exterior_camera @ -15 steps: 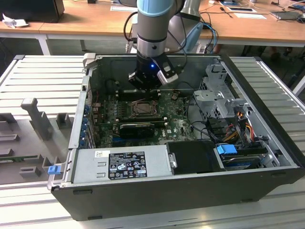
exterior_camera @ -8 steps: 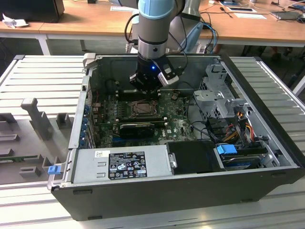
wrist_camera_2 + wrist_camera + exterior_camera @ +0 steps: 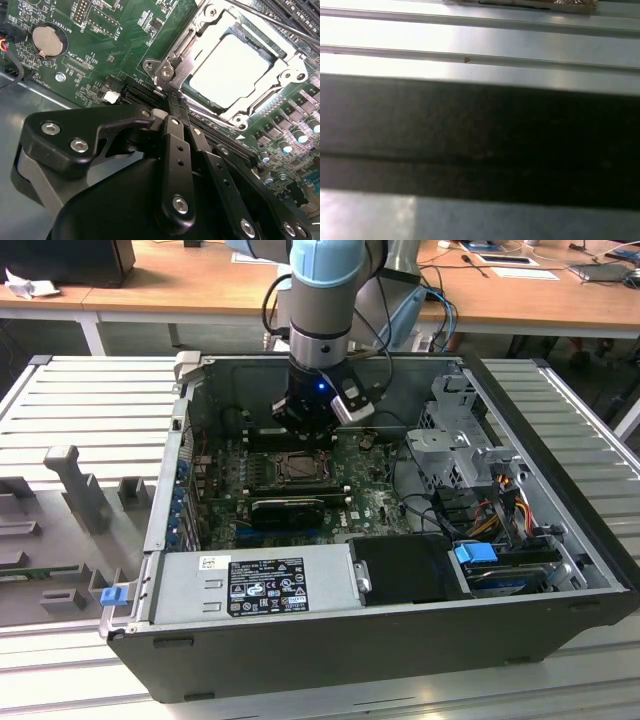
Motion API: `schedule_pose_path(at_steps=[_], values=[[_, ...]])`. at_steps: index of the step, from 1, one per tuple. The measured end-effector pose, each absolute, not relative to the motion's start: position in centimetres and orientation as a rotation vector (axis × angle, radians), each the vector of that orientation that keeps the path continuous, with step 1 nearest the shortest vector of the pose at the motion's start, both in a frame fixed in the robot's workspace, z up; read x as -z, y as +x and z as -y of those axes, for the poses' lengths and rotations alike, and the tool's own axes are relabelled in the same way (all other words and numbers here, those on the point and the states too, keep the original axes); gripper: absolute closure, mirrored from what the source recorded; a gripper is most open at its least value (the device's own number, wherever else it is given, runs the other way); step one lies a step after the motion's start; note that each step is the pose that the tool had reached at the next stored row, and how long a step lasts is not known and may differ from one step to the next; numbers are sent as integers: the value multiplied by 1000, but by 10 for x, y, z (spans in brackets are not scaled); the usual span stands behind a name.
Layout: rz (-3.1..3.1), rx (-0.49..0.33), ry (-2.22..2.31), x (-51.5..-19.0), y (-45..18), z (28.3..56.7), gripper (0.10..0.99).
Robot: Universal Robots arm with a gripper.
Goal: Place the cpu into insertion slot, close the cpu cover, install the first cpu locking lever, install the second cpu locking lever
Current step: 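Install the first cpu locking lever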
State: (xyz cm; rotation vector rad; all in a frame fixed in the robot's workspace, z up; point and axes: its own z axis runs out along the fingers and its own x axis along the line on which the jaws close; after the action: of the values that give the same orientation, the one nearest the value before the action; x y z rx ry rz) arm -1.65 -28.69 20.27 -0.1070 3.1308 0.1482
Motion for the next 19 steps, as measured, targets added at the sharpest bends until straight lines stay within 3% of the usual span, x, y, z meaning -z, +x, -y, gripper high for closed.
schedule_pose_path(at_steps=[13, 19], values=[[-3132, -127, -107, -202, -17, 287, 980], [-3132, -128, -107, -217, -16, 287, 980]])
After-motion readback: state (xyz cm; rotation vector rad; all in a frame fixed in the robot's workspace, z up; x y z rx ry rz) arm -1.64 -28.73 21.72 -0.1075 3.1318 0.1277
